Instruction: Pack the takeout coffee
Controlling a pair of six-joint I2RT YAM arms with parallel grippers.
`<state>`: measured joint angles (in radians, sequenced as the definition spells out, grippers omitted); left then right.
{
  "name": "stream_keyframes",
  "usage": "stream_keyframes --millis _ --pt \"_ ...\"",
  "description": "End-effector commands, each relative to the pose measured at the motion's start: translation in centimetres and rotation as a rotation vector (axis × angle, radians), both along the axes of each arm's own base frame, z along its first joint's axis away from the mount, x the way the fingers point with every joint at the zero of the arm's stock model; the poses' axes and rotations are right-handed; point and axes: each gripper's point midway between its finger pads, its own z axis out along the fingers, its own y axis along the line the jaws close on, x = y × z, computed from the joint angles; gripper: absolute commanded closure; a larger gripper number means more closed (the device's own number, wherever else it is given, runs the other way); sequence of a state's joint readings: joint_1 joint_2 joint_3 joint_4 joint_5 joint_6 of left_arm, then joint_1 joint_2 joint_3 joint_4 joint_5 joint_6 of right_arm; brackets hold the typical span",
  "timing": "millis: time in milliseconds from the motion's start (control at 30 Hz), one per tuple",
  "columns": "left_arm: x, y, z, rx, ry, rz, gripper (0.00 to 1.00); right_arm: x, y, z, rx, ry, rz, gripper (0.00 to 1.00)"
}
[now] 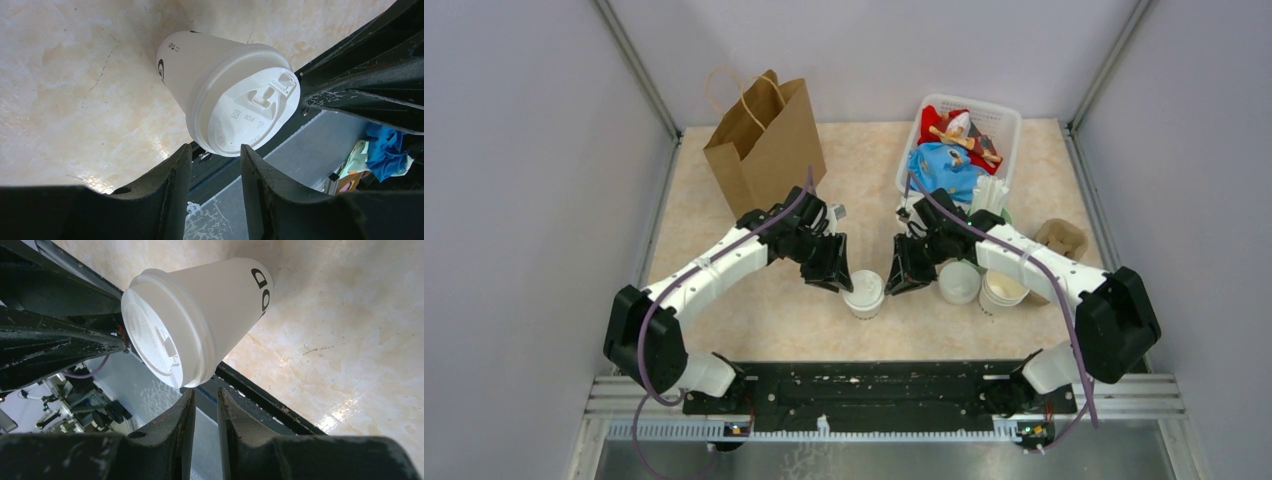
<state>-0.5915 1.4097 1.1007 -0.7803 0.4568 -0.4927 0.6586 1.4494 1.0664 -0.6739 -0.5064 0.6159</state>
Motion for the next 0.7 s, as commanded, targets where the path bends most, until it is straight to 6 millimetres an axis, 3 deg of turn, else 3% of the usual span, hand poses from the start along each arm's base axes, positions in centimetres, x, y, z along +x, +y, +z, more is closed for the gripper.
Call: stream_keyframes --millis 0,433,667 --pt "0.3 -0.4 -0.1 -0.024 -0.014 -0.012 0.54 1.2 0.5 0.4 0.001 -0.037 -0.029 0.78" --pt "0.2 0.0 -1.0 0.008 -0.005 -0.020 0.59 1.5 1.2 -0.2 0.022 -0.021 -0.034 0.78" --pt "-0.3 0.4 -2.4 0.032 0.021 -0.026 0.61 1.0 -0.3 -3.2 -0.056 -0.007 -0.055 0.79"
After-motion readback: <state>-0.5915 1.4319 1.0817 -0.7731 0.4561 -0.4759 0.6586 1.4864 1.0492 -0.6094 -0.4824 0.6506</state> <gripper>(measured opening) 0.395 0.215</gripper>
